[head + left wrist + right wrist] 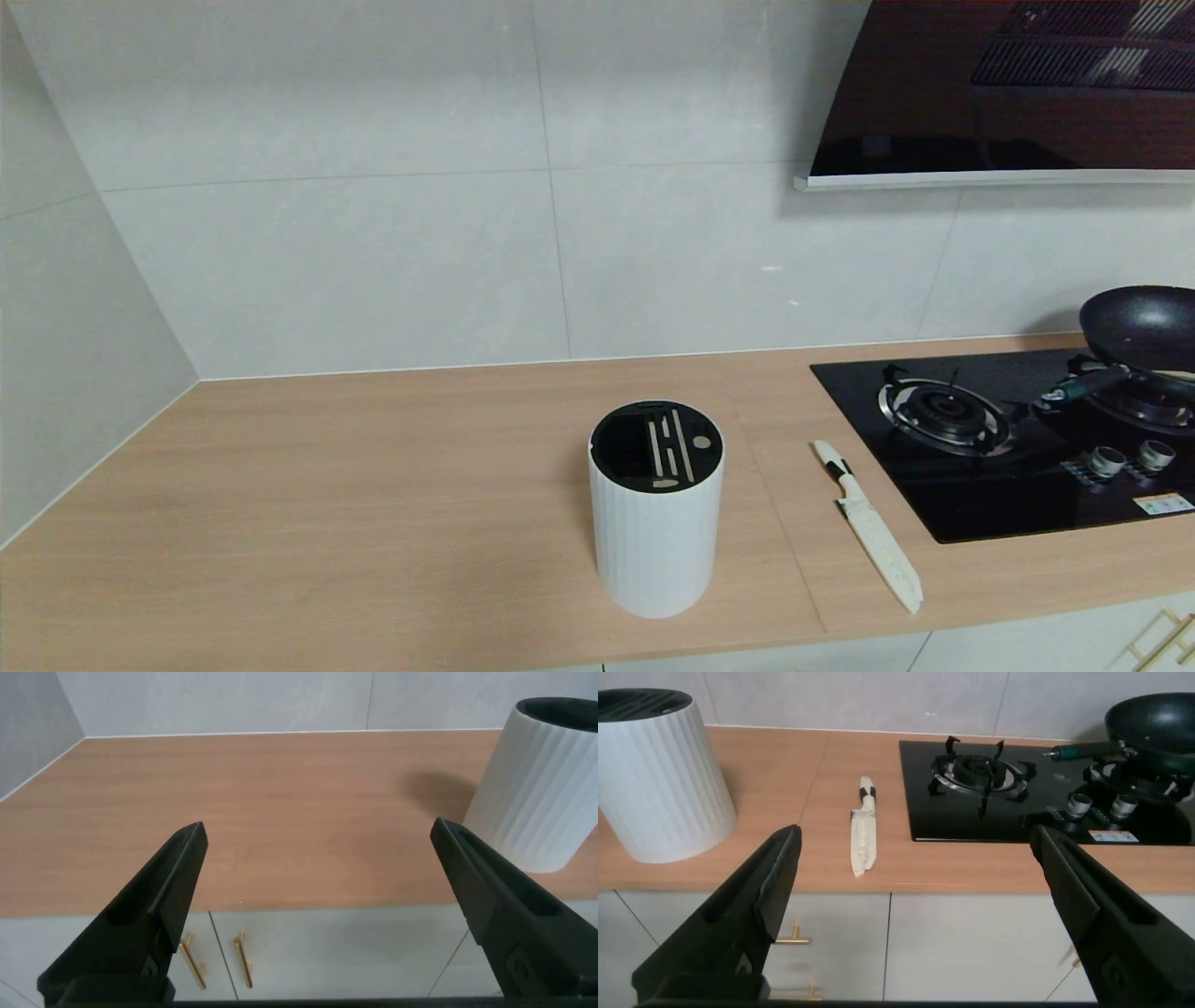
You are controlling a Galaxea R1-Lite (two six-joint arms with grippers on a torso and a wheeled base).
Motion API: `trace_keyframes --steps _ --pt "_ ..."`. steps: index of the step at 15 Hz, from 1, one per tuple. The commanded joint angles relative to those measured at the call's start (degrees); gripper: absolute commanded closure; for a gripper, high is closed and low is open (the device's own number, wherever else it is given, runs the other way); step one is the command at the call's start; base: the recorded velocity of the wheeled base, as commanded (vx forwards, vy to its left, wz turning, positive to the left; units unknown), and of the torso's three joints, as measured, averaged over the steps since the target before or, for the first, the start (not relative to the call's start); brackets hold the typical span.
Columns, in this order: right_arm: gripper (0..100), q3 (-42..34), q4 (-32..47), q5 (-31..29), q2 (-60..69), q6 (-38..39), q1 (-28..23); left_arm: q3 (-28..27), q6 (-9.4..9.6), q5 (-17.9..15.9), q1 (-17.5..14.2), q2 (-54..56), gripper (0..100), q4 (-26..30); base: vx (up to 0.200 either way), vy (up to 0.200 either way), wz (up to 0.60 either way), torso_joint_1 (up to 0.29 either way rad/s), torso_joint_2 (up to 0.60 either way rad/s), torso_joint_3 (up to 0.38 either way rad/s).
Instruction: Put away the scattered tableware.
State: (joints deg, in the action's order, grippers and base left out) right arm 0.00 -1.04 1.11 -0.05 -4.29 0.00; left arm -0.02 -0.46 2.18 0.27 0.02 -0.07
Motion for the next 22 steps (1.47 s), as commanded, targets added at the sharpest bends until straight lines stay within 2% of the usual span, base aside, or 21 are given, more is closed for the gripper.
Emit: trace_keyframes --steps 1,4,5,7,9,11,13,16,18,22 --pt "0 0.0 0.0 0.0 -0.1 0.0 0.0 0.0 0.02 0.0 0.0 0.0 0 0.0 0.0 0.0 0.0 0.0 0.0 0.0" --pt "0 1.8 -0.7 0.2 -0.3 0.1 0.1 0.0 0.02 0.0 0.0 0.0 0 0.0 0.0 0.0 0.0 0.0 0.0 0.0" --pt "0 9.7 0.2 1.6 -3.0 0.4 0.6 0.0 0.02 0.0 0.0 0.0 0 0.0 0.0 0.0 0.0 0.0 0.0 0.0" --pt "0 13.2 1.2 3.7 -8.4 0.4 0.9 0.0 0.02 0.0 0.0 0.0 0 0.0 0.0 0.0 0.0 0.0 0.0 0.0" --pt "0 16.5 1.3 7.6 -18.2 0.5 0.9 0.0 0.02 0.0 0.0 0.0 0 0.0 0.0 0.0 0.0 0.0 0.0 0.0" --pt "0 18.7 0.9 8.1 -31.0 0.3 1.1 0.0 0.02 0.0 0.0 0.0 0 0.0 0.0 0.0 0.0 0.0 0.0 0.0" --pt "0 22.0 0.4 7.9 -44.2 0.3 4.2 0.0 0.02 0.0 0.0 0.0 0 0.0 0.0 0.0 0.0 0.0 0.0 0.0" --pt "0 23.6 -6.9 7.6 -59.2 0.4 6.7 0.0 0.02 0.0 0.0 0.0 0 0.0 0.0 0.0 0.0 0.0 0.0 0.0" --pt "0 25.6 -16.7 7.5 -74.8 0.4 6.8 0.0 0.02 0.0 0.0 0.0 0 0.0 0.0 0.0 0.0 0.0 0.0 0.0" --pt "0 30.5 -27.5 6.4 -96.3 0.5 6.8 0.0 0.02 0.0 0.0 0.0 0 0.0 0.0 0.0 0.0 0.0 0.0 0.0"
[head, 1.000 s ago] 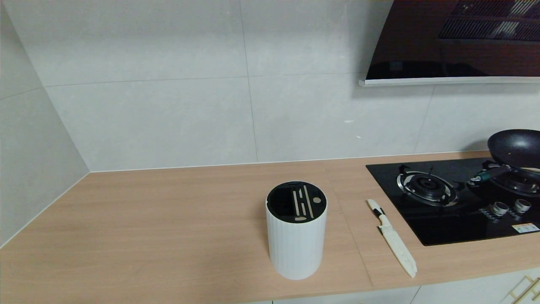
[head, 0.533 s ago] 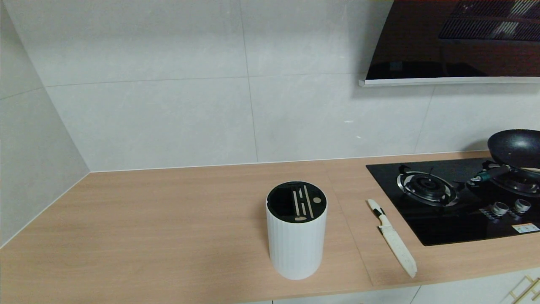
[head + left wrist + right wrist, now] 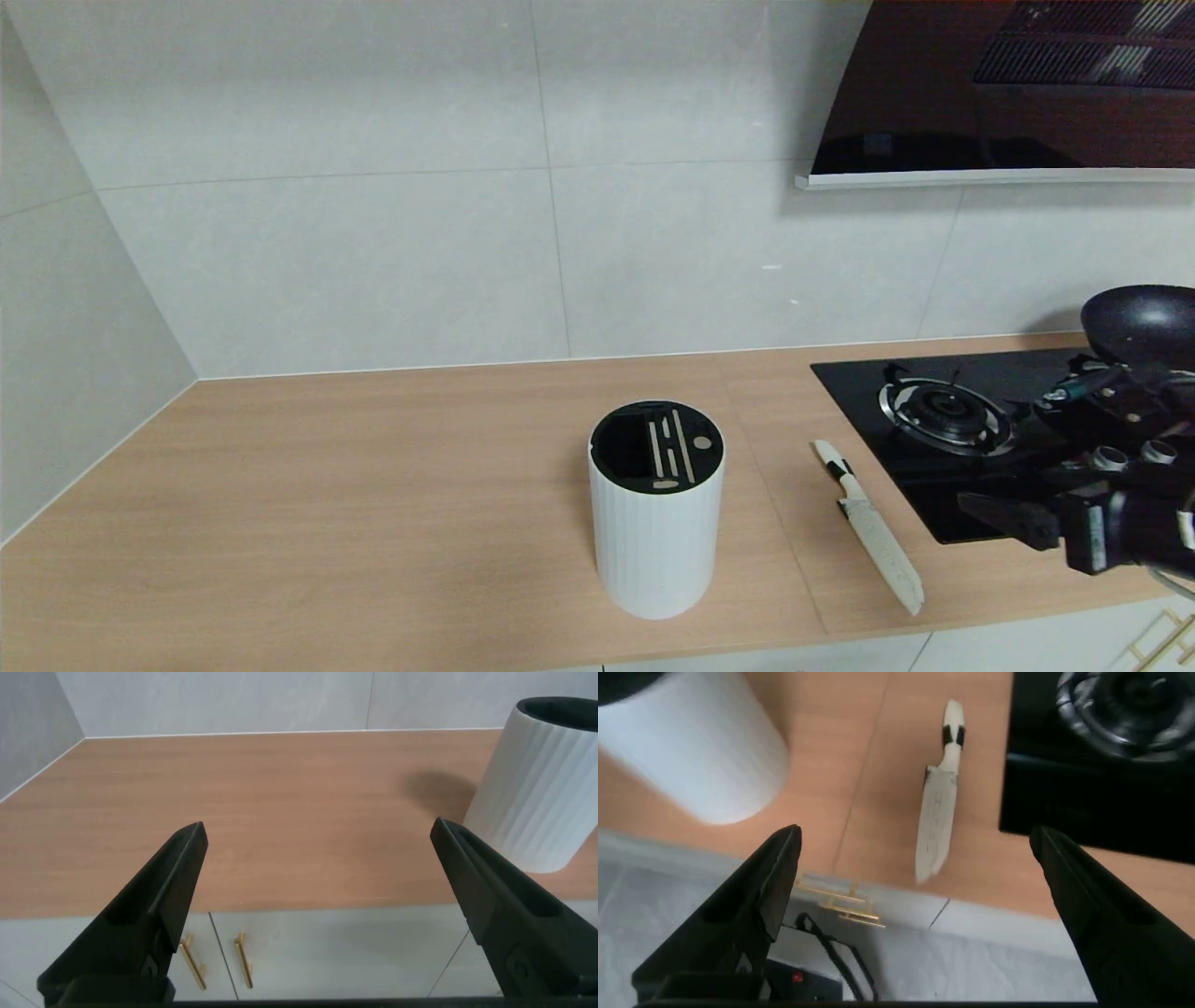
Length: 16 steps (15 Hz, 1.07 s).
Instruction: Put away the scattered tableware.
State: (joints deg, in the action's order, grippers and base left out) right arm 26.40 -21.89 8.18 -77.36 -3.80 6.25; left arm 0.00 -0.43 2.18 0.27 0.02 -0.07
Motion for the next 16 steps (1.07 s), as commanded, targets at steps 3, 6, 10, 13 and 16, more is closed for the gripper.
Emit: trace_keyframes --steps 3,6,10,13,16 --pt "0 6.4 -15.4 -2.6 -32.3 0.0 0.5 0.0 -0.01 0.0 0.0 0.0 0 0.0 0.0 0.0 0.0 0.0 0.0 0.0" --pt "0 8.9 -23.0 -4.4 -42.8 -0.1 0.8 0.0 -0.01 0.0 0.0 0.0 0 0.0 0.0 0.0 0.0 0.0 0.0 0.0" --pt "0 11.6 -23.5 -5.3 -48.1 0.1 1.4 0.0 -0.01 0.0 0.0 0.0 0 0.0 0.0 0.0 0.0 0.0 0.0 0.0" --pt "0 14.4 -23.5 -5.6 -51.3 0.1 1.7 0.0 -0.01 0.0 0.0 0.0 0 0.0 0.0 0.0 0.0 0.0 0.0 0.0" --pt "0 16.1 -24.4 -6.9 -53.4 1.2 1.8 0.0 -0.01 0.0 0.0 0.0 0 0.0 0.0 0.0 0.0 0.0 0.0 0.0"
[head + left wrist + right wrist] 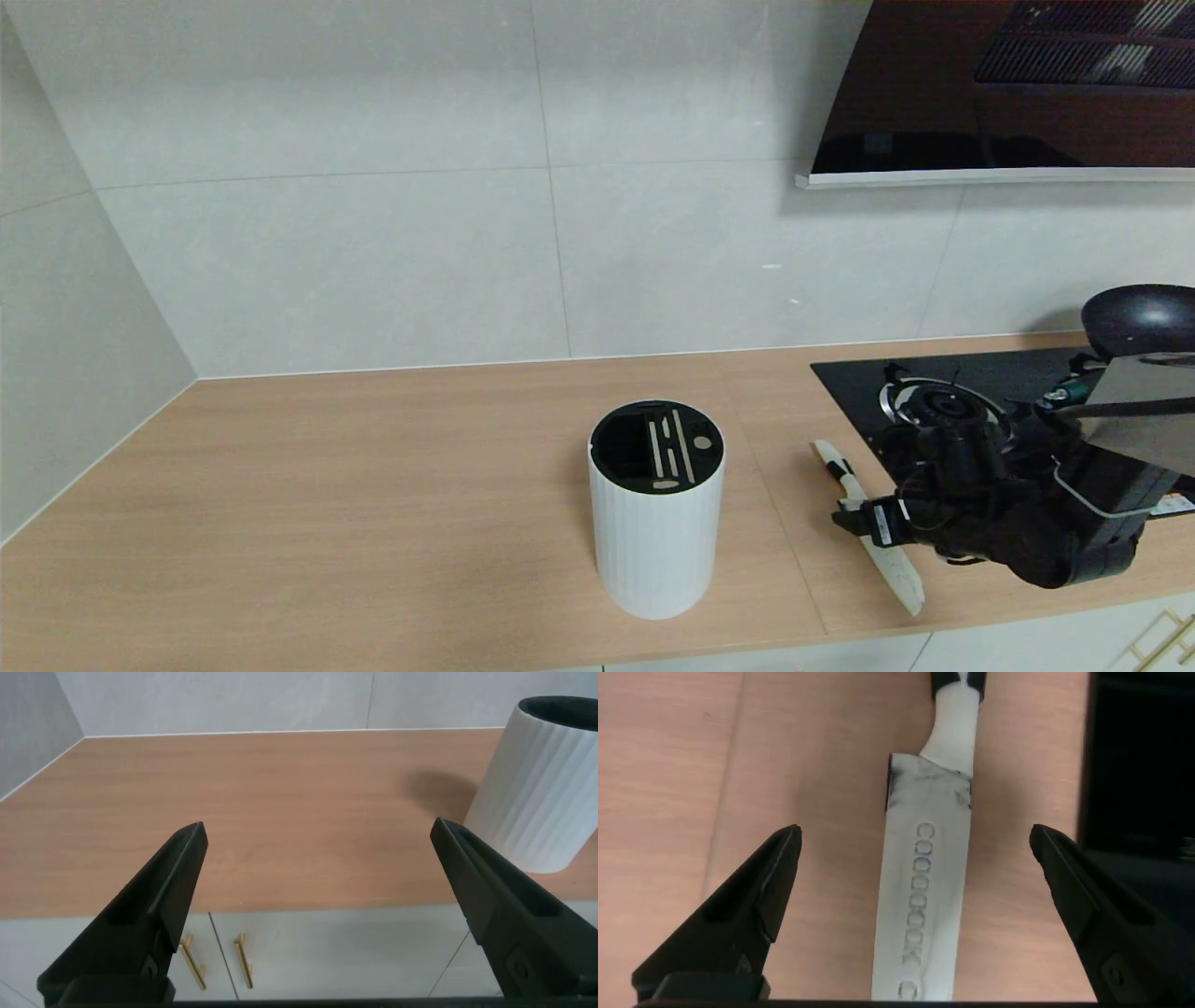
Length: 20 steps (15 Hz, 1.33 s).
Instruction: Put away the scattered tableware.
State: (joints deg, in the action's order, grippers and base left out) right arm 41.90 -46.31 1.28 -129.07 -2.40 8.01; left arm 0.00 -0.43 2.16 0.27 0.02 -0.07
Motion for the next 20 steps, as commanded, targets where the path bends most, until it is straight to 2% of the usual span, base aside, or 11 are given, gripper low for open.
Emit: trace_keyframes --steps 1,4,17,18,20 --pt "0 1.4 -1.1 -0.8 -2.2 1.3 0.1 0.0 -0.01 0.0 0.0 0.0 0 0.0 0.0 0.0 0.0 0.0 0.0 0.0" --pt "0 3.4 -1.4 -3.4 -4.4 2.0 0.1 0.0 -0.01 0.0 0.0 0.0 0 0.0 0.0 0.0 0.0 0.0 0.0 0.0" --pt "0 5.0 -3.5 -4.6 -8.0 2.0 0.1 0.0 -0.01 0.0 0.0 0.0 0 0.0 0.0 0.0 0.0 0.0 0.0 0.0" --pt "100 5.0 -3.5 -4.6 -8.1 2.0 0.1 0.0 -0.01 0.0 0.0 0.0 0 0.0 0.0 0.0 0.0 0.0 0.0 0.0" --pt "100 4.9 -3.5 -4.6 -8.5 2.0 0.2 0.0 -0.01 0.0 0.0 0.0 0 0.0 0.0 0.0 0.0 0.0 0.0 0.0"
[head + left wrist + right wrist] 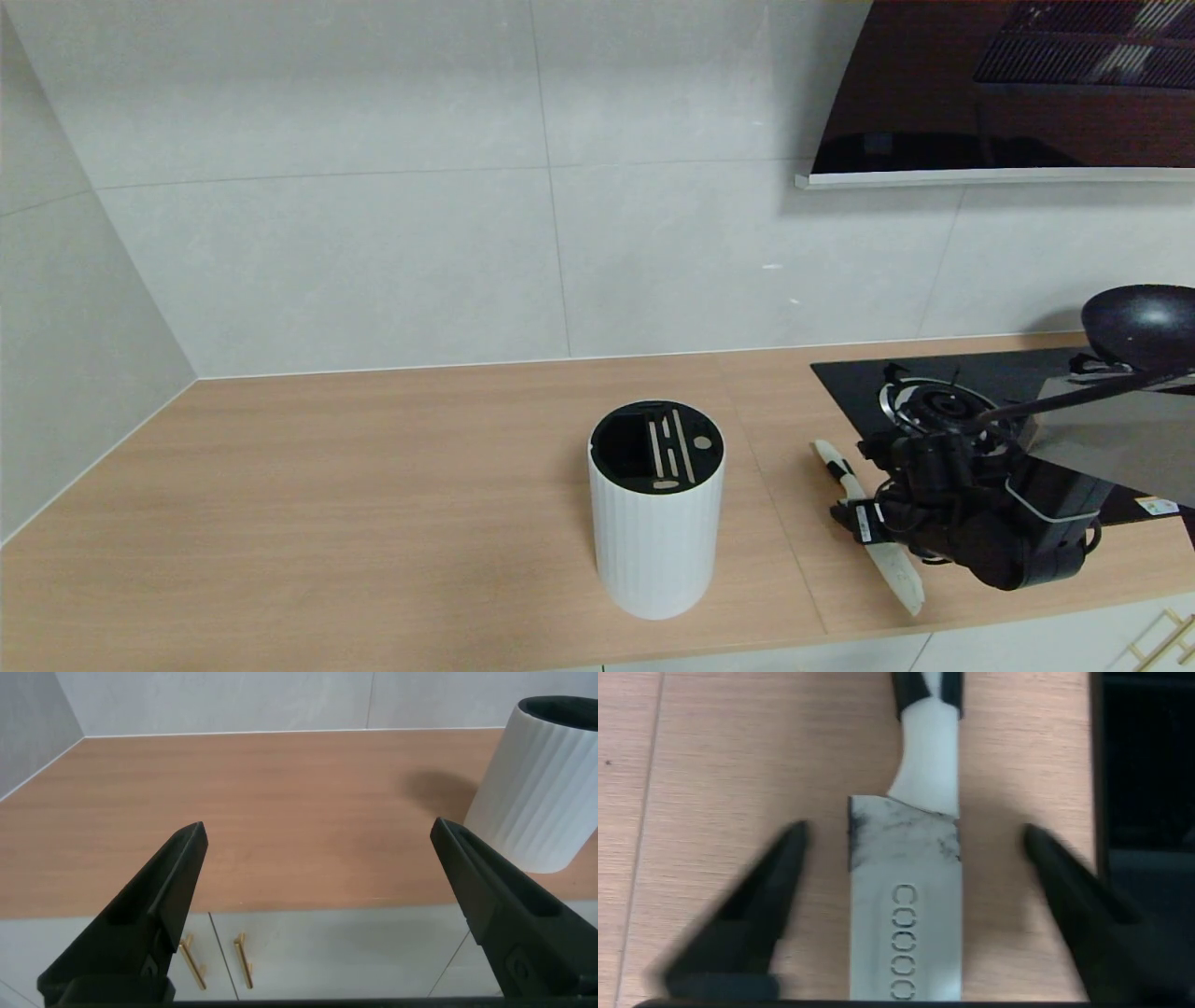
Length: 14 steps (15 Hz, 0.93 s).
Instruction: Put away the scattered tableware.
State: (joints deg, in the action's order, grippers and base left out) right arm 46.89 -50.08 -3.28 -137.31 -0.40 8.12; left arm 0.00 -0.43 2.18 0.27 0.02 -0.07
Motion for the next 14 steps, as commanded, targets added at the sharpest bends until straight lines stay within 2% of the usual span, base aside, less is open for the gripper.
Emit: trace_keyframes --steps 1,7,11,13,14 --pt "100 -0.1 0.2 -0.1 -0.2 0.0 0.1 0.0 -0.01 0.0 0.0 0.0 0 0.0 0.0 0.0 0.0 0.0 0.0 0.0" --pt "100 -0.7 0.2 -0.6 1.6 0.5 0.5 0.0 -0.1 0.0 0.0 0.0 0 0.0 0.0 0.0 0.0 0.0 0.0 0.0" --pt "100 -3.6 1.2 -1.4 12.9 1.9 2.8 0.0 -0.19 0.1 0.0 0.0 0 0.0 0.0 0.0 0.0 0.0 0.0 0.0" --pt "100 -1.5 7.3 -1.3 20.7 1.8 4.4 0.0 -0.28 0.1 0.0 0.0 0 0.0 0.0 0.0 0.0 0.0 0.0 0.0" --pt "100 1.5 14.3 -0.9 26.8 1.9 6.2 0.0 -0.19 0.1 0.0 0.0 0 0.0 0.0 0.0 0.0 0.0 0.0 0.0"
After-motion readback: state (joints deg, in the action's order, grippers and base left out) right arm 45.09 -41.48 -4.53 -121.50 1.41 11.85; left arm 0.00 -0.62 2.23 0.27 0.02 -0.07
